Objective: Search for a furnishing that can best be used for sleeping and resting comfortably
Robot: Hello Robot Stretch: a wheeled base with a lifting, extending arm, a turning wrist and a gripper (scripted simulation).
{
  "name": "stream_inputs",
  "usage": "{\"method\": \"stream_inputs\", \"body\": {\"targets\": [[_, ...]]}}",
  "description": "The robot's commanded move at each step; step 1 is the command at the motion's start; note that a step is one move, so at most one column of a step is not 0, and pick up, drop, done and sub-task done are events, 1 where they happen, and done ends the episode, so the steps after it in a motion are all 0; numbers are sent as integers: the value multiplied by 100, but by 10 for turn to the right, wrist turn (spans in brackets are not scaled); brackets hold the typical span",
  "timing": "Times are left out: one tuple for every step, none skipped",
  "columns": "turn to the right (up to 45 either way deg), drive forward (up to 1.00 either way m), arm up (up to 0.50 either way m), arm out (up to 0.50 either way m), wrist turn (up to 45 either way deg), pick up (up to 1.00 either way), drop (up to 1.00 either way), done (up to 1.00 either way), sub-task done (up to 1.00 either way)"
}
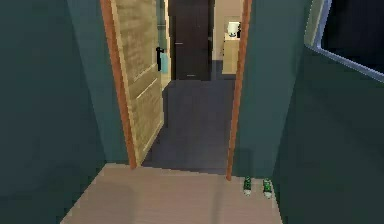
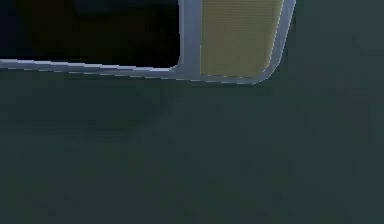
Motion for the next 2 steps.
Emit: {"method": "stream_inputs", "body": {"targets": [[0, 100, 0, 0, 0, 0, 0, 0, 0], [-30, 0, 0, 0, 0, 0, 0, 0, 0]]}}
